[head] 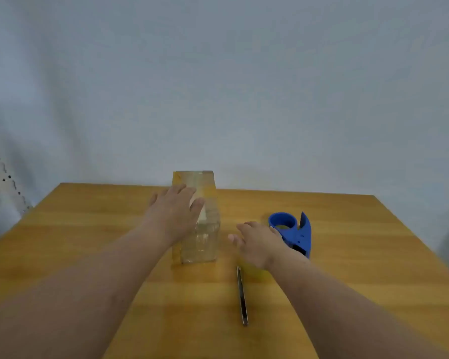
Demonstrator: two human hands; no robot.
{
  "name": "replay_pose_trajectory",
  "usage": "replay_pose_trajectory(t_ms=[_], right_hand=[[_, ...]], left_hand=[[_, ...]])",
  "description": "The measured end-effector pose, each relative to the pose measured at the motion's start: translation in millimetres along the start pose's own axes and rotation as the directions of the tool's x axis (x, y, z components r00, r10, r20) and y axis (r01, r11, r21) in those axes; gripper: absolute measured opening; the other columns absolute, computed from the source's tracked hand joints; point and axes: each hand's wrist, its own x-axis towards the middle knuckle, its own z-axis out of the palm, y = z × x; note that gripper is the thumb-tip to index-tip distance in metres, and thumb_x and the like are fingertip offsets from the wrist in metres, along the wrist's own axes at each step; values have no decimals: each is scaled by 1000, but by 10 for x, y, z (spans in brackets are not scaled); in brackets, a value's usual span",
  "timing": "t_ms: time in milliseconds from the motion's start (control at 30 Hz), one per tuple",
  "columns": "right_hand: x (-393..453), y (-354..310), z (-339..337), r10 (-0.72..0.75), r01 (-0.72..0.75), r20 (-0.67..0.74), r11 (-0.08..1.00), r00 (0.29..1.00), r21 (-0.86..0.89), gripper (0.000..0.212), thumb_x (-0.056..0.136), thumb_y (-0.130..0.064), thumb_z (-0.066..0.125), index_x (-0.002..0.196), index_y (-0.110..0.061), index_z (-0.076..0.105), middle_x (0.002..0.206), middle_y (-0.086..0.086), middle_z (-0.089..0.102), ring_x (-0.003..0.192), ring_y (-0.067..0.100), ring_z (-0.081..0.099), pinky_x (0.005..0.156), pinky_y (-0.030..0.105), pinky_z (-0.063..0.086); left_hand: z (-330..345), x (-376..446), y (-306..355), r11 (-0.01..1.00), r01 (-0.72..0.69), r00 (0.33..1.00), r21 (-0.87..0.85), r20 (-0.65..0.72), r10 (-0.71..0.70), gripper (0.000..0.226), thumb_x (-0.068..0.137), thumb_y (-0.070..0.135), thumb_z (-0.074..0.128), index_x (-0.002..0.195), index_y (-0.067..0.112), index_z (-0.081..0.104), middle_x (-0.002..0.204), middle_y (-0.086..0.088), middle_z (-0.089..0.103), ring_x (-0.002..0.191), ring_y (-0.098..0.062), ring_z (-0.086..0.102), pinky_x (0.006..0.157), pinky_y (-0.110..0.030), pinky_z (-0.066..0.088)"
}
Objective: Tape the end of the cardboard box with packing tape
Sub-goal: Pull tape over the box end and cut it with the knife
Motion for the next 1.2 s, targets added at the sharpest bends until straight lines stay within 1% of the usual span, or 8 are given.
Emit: replay_pose_trajectory(t_ms=[133,333,467,567,733,967,1100,1200], right_hand=[[-241,88,345,17,-23,-83,997,996,-72,51,100,-47,28,134,-16,49,146,7,45,137,29,36,115,49,20],[-543,230,706,64,-71,-121,996,991,-61,44,95,-27,39,137,-16,44,150,3,39,142,24,29,120,52,7],[-505,309,776,74,-85,-197,995,978,-48,64,88,-13,46,149,-22,30,157,-1,30,147,20,19,119,52,3],[-423,354,809,85,-97,-223,994,971,-46,71,86,-8,46,151,-26,24,159,-1,27,149,20,14,119,53,-1],[-290,362,815,106,-125,-200,988,974,-86,64,90,-11,45,150,-24,27,154,1,34,148,22,16,119,55,-5],[-308,373,795,139,-144,-243,990,960,-3,44,89,-14,48,132,-27,47,130,-5,54,133,18,39,118,48,12],[-414,354,737,181,-86,-317,953,931,291,22,93,-16,49,111,-28,54,100,-7,59,101,17,55,107,41,26],[-547,292,705,102,34,-322,919,941,392,11,95,-21,53,100,-30,52,92,-10,61,89,14,56,104,44,37]], left_hand=[[242,-349,-106,1000,-8,992,14,-125,9,51,97,44,30,142,24,41,154,-1,34,143,-25,28,118,-49,15],[479,-860,-188,999,-36,981,9,-191,37,45,97,39,36,139,24,44,150,1,38,139,-23,31,117,-44,20],[526,-922,-214,999,-48,970,-5,-238,46,38,95,31,41,131,22,51,134,2,48,122,-21,46,103,-40,37],[571,-896,-195,992,-80,982,-101,-176,61,30,96,26,42,121,20,57,119,2,54,97,-19,57,86,-38,49],[704,-782,-156,991,-74,994,-108,72,82,26,96,26,43,110,23,65,104,4,67,91,-16,61,82,-37,54],[820,-743,-19,975,-27,965,-220,250,83,30,96,27,48,120,19,63,106,2,64,96,-15,60,80,-26,48],[778,-774,106,938,-18,974,-346,205,94,40,95,22,51,135,17,52,129,-1,59,115,-16,55,93,-25,44],[711,-788,195,889,-13,987,-457,137,85,55,95,22,54,146,17,36,147,-1,45,132,-18,44,99,-25,35]])
